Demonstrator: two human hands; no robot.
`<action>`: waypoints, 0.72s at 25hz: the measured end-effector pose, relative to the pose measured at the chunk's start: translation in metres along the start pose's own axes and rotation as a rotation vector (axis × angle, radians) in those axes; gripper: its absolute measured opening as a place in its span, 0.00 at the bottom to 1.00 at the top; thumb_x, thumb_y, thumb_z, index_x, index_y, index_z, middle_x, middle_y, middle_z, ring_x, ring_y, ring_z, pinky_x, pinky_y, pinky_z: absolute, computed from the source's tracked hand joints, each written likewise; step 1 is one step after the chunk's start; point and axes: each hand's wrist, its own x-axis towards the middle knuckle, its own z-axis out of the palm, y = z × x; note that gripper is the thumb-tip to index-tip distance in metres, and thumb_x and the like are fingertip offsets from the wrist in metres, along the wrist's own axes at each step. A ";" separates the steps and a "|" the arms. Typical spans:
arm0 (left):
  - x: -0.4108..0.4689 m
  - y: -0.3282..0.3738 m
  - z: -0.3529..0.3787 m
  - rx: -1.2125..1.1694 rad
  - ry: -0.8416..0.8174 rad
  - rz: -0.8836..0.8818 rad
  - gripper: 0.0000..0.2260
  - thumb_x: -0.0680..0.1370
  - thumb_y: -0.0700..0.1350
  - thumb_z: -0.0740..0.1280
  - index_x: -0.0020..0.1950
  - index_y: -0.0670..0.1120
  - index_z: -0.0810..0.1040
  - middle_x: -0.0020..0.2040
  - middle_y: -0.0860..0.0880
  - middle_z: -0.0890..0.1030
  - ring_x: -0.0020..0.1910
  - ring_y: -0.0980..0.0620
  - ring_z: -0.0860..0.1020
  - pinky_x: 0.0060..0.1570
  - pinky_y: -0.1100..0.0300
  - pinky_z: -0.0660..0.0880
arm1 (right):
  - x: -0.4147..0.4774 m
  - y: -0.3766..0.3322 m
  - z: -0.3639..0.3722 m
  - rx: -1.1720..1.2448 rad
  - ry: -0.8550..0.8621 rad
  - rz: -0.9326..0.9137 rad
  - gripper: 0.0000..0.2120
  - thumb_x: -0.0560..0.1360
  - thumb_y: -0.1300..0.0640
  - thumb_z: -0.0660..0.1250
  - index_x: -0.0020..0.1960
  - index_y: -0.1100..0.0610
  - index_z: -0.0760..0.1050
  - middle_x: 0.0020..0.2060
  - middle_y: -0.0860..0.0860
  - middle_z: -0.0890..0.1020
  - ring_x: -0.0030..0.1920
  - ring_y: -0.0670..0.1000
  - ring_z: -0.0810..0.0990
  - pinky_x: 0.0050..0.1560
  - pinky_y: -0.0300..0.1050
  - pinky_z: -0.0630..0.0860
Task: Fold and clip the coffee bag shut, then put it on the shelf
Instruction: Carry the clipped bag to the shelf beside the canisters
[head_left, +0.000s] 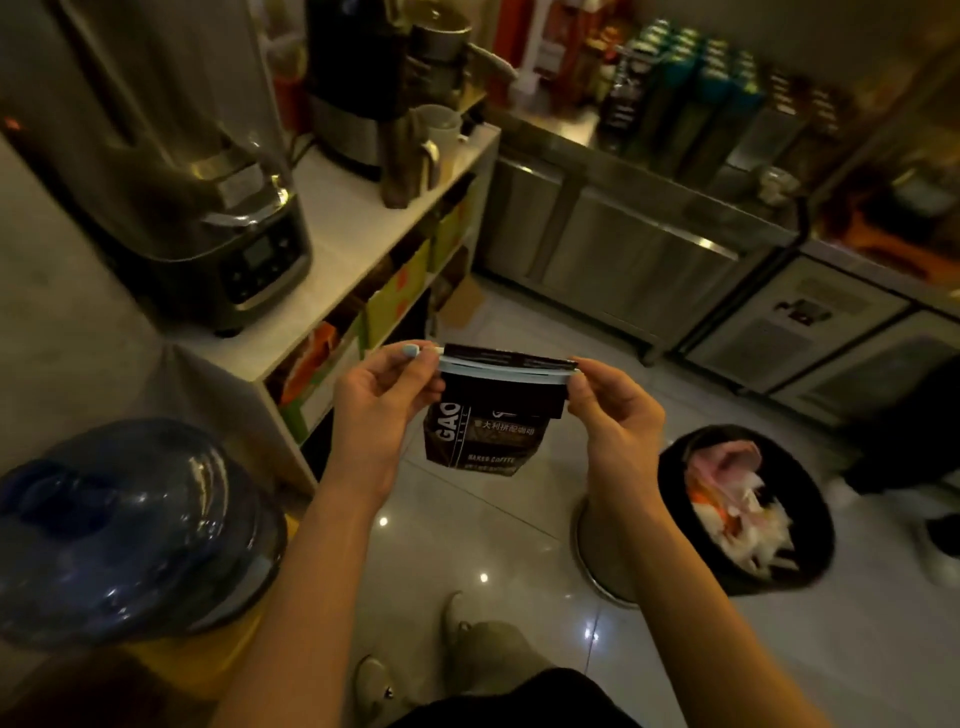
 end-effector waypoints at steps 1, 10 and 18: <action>0.008 -0.003 0.005 0.003 -0.031 -0.015 0.03 0.74 0.45 0.71 0.46 0.47 0.83 0.40 0.51 0.84 0.41 0.53 0.80 0.45 0.60 0.79 | 0.003 0.002 -0.003 -0.002 0.030 0.002 0.06 0.77 0.62 0.67 0.52 0.56 0.81 0.45 0.51 0.86 0.47 0.48 0.84 0.48 0.38 0.80; 0.102 -0.038 0.106 0.069 -0.189 -0.084 0.06 0.71 0.46 0.71 0.46 0.46 0.83 0.38 0.51 0.83 0.38 0.55 0.79 0.44 0.61 0.79 | 0.093 0.024 -0.063 0.044 0.239 0.008 0.07 0.76 0.64 0.67 0.53 0.59 0.80 0.44 0.51 0.85 0.46 0.44 0.84 0.46 0.35 0.79; 0.189 -0.059 0.235 0.106 -0.253 -0.094 0.04 0.72 0.44 0.71 0.45 0.45 0.82 0.40 0.47 0.82 0.39 0.53 0.80 0.41 0.62 0.79 | 0.219 0.019 -0.131 0.152 0.336 0.011 0.06 0.76 0.62 0.67 0.51 0.54 0.81 0.44 0.50 0.85 0.45 0.43 0.84 0.45 0.35 0.79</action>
